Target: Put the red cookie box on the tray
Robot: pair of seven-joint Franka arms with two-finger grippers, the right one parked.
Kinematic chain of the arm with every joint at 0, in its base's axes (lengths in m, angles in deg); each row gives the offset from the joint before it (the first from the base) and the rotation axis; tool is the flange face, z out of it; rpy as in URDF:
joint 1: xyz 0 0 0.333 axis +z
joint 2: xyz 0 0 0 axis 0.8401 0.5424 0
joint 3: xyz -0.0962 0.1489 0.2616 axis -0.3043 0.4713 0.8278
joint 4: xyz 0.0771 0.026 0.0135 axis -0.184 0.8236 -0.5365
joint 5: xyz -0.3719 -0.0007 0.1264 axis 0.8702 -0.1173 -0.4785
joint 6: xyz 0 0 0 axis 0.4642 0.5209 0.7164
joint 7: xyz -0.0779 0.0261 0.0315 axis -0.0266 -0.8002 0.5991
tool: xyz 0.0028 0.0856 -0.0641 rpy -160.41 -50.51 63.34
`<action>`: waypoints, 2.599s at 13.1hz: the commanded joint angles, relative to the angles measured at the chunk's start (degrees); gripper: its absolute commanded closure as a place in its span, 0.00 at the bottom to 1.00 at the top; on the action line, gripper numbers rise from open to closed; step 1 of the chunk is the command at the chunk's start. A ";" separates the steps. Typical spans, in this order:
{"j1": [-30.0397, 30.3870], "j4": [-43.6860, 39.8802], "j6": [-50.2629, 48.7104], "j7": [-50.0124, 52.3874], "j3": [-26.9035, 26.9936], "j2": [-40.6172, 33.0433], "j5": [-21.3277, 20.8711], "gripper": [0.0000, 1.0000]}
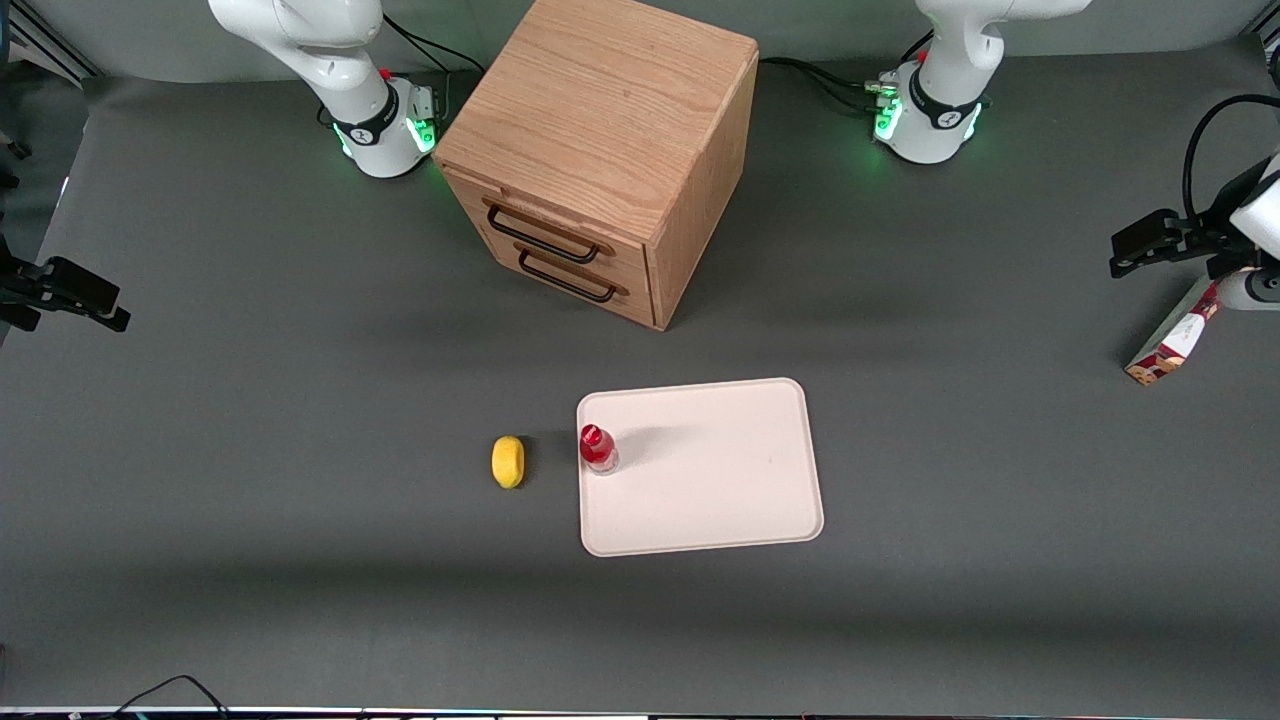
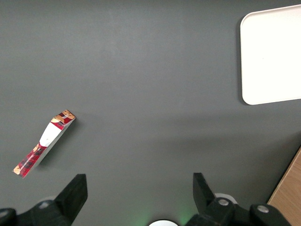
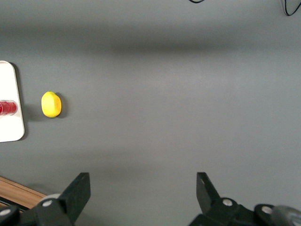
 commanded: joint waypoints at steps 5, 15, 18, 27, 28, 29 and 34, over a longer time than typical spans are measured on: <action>-0.22 -1.62 -0.67 -0.62 0.29 0.89 0.10 0.00; -2.25 -1.53 -1.64 -0.70 -0.15 1.16 -0.25 0.00; -1.81 -0.74 -1.99 -3.15 -0.07 1.24 -1.83 0.00; -1.89 13.21 7.12 -37.15 17.66 -0.42 -6.05 0.00; -1.72 15.59 10.11 -40.06 19.43 -1.03 -8.14 0.00; -1.37 18.31 13.71 -43.74 21.01 -1.65 -9.21 0.00; -1.10 31.76 37.60 -62.03 33.05 -1.13 -9.48 0.00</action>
